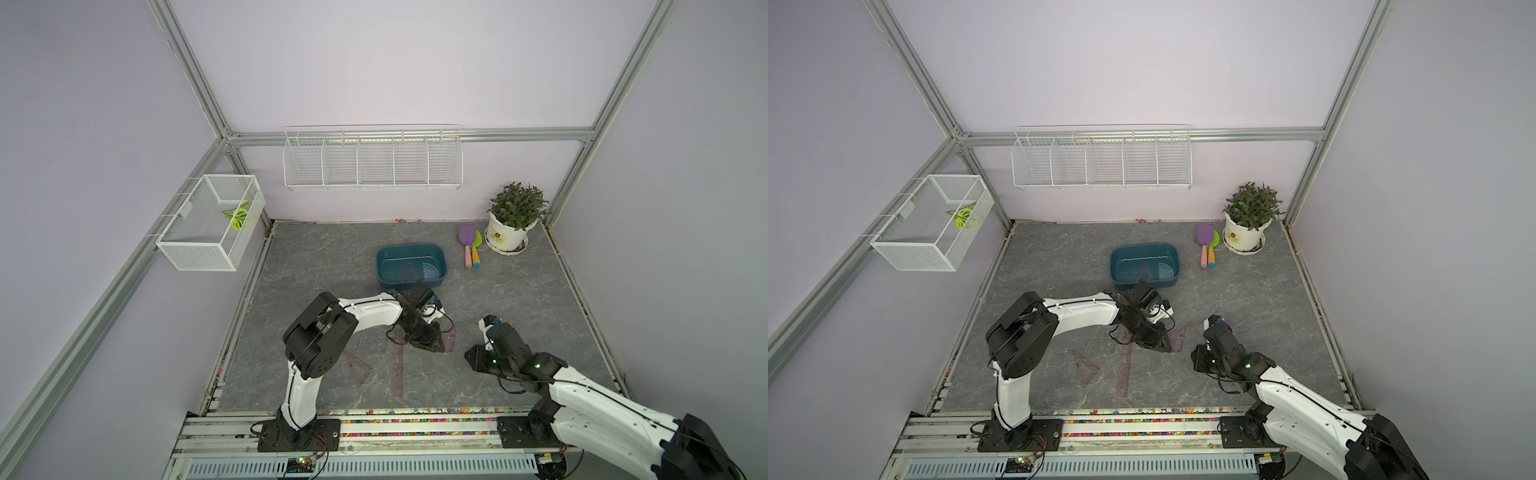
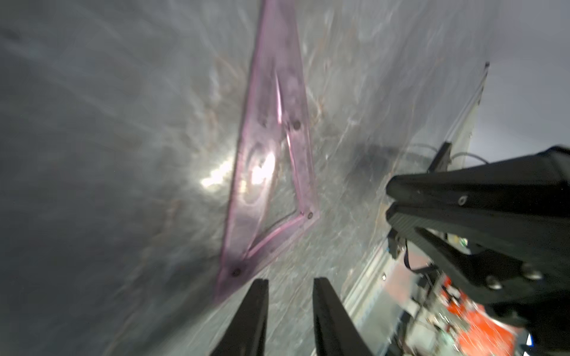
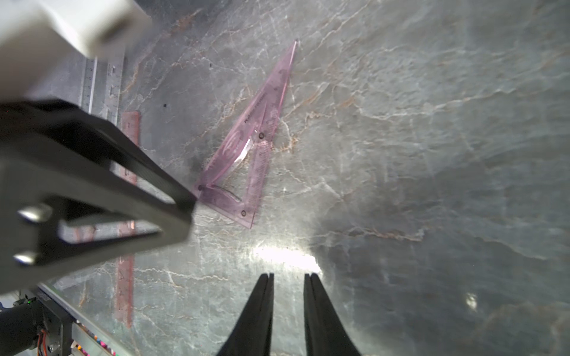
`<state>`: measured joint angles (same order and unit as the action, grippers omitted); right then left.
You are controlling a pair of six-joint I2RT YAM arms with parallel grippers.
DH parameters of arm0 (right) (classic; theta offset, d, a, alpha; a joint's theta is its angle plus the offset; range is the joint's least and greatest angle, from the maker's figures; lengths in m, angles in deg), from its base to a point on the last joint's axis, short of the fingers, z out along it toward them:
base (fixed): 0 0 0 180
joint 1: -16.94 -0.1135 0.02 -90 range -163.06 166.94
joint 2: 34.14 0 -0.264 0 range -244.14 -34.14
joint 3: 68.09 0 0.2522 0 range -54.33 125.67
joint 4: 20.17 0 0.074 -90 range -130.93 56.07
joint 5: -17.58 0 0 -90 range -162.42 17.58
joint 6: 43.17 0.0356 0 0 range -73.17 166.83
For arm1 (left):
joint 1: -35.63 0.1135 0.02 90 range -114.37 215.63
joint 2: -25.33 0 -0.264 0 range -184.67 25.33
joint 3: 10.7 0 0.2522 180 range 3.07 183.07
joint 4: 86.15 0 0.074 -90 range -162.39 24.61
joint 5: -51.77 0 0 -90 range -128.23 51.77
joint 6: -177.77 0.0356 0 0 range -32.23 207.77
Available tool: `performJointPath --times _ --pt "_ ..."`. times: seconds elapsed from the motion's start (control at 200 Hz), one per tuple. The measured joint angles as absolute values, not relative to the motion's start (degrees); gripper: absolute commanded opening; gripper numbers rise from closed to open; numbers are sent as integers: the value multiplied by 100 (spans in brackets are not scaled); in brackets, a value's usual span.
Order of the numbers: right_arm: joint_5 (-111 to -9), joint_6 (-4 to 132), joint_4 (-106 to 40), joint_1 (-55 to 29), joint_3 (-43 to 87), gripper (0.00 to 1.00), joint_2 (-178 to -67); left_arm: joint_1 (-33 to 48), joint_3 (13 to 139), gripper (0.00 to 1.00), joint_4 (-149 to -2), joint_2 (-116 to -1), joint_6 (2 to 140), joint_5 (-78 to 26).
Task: Put the scattered rulers into the storage box
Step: Adjust the ruler at the center of the board.
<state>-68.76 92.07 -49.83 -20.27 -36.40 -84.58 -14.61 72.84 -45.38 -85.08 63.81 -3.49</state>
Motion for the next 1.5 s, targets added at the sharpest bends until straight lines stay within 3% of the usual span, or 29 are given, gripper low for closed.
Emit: performJointPath --times 0.13,0.26,0.42,0.67,1.135,1.505 --pt "-6771 9277 -4692 -2117 -3869 25 -8499 -1424 7217 34 -4770 -7843 6300 -1158" --pt "-6852 9482 -4358 -2622 -3920 26 -8696 -1396 7389 34 -4997 -8049 6298 -1440" --pt "-7007 9696 -3702 -3138 -3869 26 -9332 -1387 7405 34 -5052 -8696 6278 -1440" --pt "-7284 9716 -3344 -3184 -3349 25 -10322 -1380 7411 33 -5026 -8790 6311 -1064" --pt "-7287 9156 -3324 -2209 -3019 24 -10773 -1642 7249 31 -4847 -8825 6492 -170" --pt "-7044 8479 -3575 -1640 -2436 24 -11271 -1463 7385 33 -4635 -8318 6409 -380"
